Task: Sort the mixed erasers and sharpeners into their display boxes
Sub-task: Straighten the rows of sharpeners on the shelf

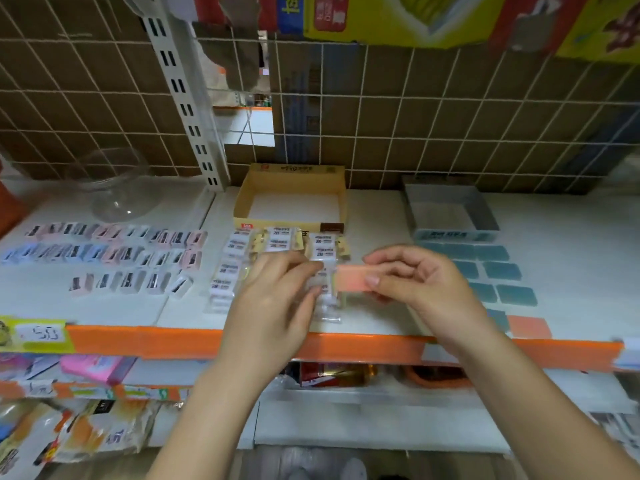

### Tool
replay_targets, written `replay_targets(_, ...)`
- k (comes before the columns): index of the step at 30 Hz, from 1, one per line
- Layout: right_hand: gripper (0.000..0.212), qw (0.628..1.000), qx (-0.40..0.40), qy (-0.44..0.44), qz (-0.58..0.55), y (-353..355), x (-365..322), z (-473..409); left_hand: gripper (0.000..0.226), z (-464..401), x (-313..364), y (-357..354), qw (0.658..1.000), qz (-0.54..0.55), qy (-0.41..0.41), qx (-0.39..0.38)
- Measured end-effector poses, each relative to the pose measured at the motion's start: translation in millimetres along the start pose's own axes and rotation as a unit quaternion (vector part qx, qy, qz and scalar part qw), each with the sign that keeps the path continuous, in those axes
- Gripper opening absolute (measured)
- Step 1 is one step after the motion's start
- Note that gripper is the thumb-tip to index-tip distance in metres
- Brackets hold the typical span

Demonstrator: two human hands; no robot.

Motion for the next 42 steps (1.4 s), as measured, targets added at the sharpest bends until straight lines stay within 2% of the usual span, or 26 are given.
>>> replay_targets(7, 0.023, 0.988, 0.128, 0.007, 0.087, 104, 12, 34, 0.029, -8, 65, -56, 0.994, 0.016, -0.064, -0.083)
replay_targets(10, 0.027, 0.981, 0.17, -0.005, 0.088, 153, 18, 45, 0.032, -13, 91, -83, 0.991, 0.02, -0.072, -0.112)
replay_targets(18, 0.022, 0.967, 0.197, -0.036, 0.159, 236, 39, 55, 0.037, -9, 111, -146, 0.985, -0.014, -0.024, -0.17)
replay_targets(23, 0.017, 0.966, 0.154, -0.038, 0.202, 239, 45, 53, 0.021, -7, 106, -153, 0.987, 0.013, 0.028, -0.16)
replay_targets(28, 0.016, 0.969, 0.134, -0.047, 0.204, 237, 52, 48, 0.022, -6, 109, -152, 0.986, 0.029, 0.054, -0.157)
replay_targets(31, 0.01, 0.961, 0.128, -0.04, 0.243, 237, 52, 48, 0.024, -7, 111, -151, 0.984, 0.019, 0.057, -0.168)
replay_targets(36, 0.019, 0.924, 0.126, 0.03, 0.359, 232, 43, 48, 0.033, -9, 112, -149, 0.983, -0.009, 0.042, -0.178)
replay_targets(42, 0.025, 0.887, 0.067, 0.162, 0.427, 183, 15, 38, 0.042, -20, 115, -118, 0.993, -0.029, 0.021, -0.115)
Point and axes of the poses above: each hand's wrist, its own z-axis away from the middle knuckle, its own y-axis out of the back of the hand, x = y × z, the point moved 6 cm from there along -z, towards the middle knuckle, and after that the axes turned 6 degrees about -z, right-handed, at the moved point
